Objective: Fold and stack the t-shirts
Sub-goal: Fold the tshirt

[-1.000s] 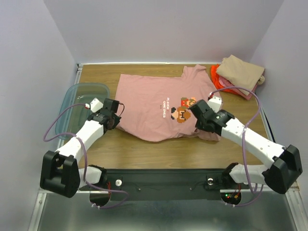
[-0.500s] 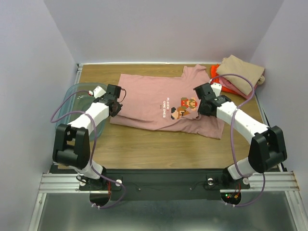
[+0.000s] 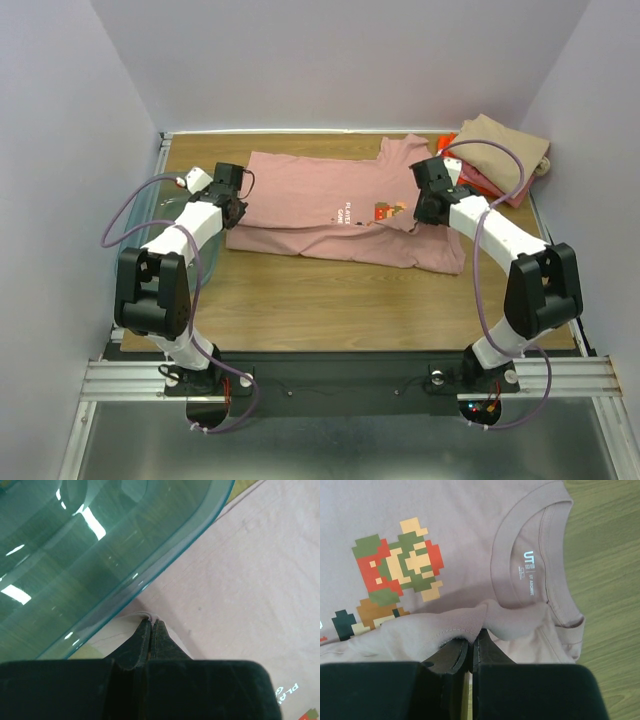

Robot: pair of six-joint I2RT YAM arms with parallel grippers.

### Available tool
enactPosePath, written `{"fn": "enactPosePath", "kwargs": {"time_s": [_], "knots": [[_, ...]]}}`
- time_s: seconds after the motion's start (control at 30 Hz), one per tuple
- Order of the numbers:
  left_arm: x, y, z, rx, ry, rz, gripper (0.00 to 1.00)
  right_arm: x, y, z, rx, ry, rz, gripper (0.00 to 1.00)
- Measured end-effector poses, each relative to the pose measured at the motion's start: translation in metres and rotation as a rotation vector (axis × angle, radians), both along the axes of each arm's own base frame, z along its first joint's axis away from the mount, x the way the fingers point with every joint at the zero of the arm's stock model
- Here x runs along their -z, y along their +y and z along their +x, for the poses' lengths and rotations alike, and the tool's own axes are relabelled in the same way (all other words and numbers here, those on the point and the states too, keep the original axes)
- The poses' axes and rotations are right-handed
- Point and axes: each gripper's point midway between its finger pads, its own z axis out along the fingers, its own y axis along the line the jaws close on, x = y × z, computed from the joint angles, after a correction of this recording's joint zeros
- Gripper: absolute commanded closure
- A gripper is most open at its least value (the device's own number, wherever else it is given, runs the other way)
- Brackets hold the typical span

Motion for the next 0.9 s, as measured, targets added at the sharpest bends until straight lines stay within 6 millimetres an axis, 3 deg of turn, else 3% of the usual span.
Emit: {"fn": "enactPosePath", "kwargs": {"time_s": [0.13,0.37,0.47,0.6,0.63,0.67,0.7,0.73,0.77,0.83,0.87,0.9], "knots": [[-0.001,0.004,0.004,-0.013,-0.005,0.001,1.00,0.003,-0.002,0.005,0.000,0.003,0.001,0.99],[0.018,0.002,0.013,0.002,0.039,0.003,1.00,0.012,-0.008,0.009,-0.001,0.031,-0.008,0.99],[0.022,-0.001,0.019,0.018,0.049,0.001,0.98,0.014,-0.008,0.020,0.004,0.036,-0.008,0.99],[0.021,-0.004,0.026,0.035,0.044,0.002,0.64,0.021,-0.009,0.042,0.015,0.040,-0.009,0.95],[0.020,-0.004,0.027,0.044,0.044,0.005,0.41,0.024,-0.010,0.047,0.019,0.044,-0.009,0.89],[0.019,-0.005,0.029,0.049,0.040,0.004,0.36,0.027,-0.011,0.049,0.023,0.049,-0.008,0.84],[0.016,-0.007,0.031,0.056,0.034,-0.001,0.21,0.029,-0.011,0.051,0.022,0.054,-0.011,0.79],[0.014,-0.007,0.033,0.063,0.031,0.000,0.16,0.032,-0.012,0.053,0.026,0.058,-0.011,0.74],[0.011,-0.010,0.035,0.067,0.023,-0.009,0.15,0.034,-0.012,0.056,0.027,0.062,-0.011,0.62],[0.006,-0.013,0.039,0.079,0.010,-0.011,0.14,0.036,-0.011,0.062,0.028,0.063,-0.011,0.51],[0.005,-0.015,0.040,0.086,0.007,-0.013,0.14,0.037,-0.012,0.067,0.031,0.062,-0.012,0.40],[0.004,-0.018,0.040,0.095,0.004,-0.013,0.14,0.036,-0.010,0.071,0.028,0.057,-0.009,0.37]]}}
